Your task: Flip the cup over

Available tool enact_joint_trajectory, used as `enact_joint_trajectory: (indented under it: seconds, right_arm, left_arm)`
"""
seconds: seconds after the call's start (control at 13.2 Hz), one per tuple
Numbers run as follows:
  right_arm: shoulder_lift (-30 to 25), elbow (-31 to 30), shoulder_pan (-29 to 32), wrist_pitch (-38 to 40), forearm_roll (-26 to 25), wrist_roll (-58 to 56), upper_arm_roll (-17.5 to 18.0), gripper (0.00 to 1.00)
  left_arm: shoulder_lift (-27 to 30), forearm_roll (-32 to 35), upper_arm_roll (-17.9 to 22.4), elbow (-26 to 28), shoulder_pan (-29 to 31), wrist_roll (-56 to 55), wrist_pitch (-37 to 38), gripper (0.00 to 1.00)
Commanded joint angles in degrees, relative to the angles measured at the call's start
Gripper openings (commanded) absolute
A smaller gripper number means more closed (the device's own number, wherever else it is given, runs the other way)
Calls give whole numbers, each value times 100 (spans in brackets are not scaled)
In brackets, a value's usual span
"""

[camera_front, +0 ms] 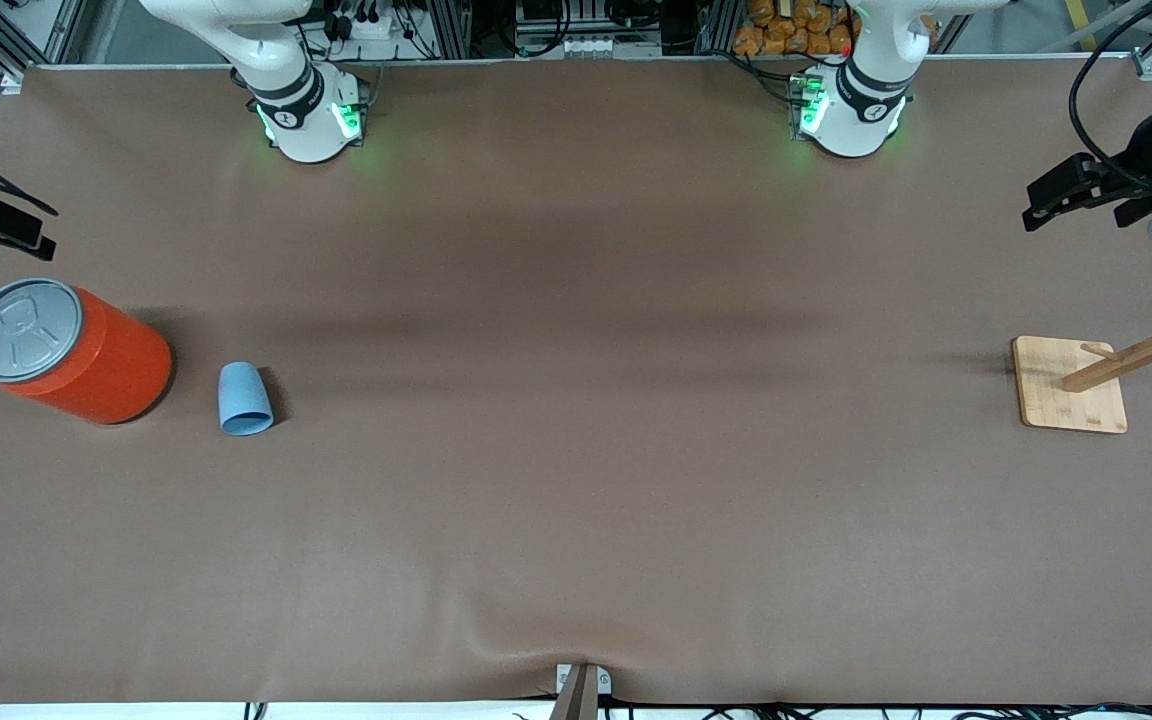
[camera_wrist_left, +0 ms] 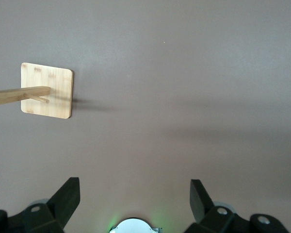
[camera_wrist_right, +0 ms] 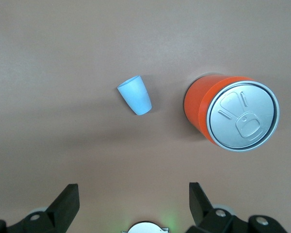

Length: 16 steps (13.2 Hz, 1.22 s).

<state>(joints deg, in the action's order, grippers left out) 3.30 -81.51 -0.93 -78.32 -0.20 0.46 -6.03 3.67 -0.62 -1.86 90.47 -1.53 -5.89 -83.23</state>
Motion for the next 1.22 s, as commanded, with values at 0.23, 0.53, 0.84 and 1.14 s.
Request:
enact_joint_trajectory:
  seconds: [0.23,0.53,0.84,1.14]
  right_arm:
    - [-31,-23,49,80,99,-72,-3,100]
    - [92,-433,-73,169,108,-133,32,100]
    - [820,-611,-240,37,108,-142,32,100]
    - [1226,-1355,-197,-1153,99,-685,23,100]
  left_arm:
    - [-42,-78,-16,-108,12,44,97,100]
    - [-77,-201,-7,-99,38,35,97,100]
    - [-77,-192,2,-108,65,26,97,100]
    - [-77,-192,2,-99,65,35,97,100]
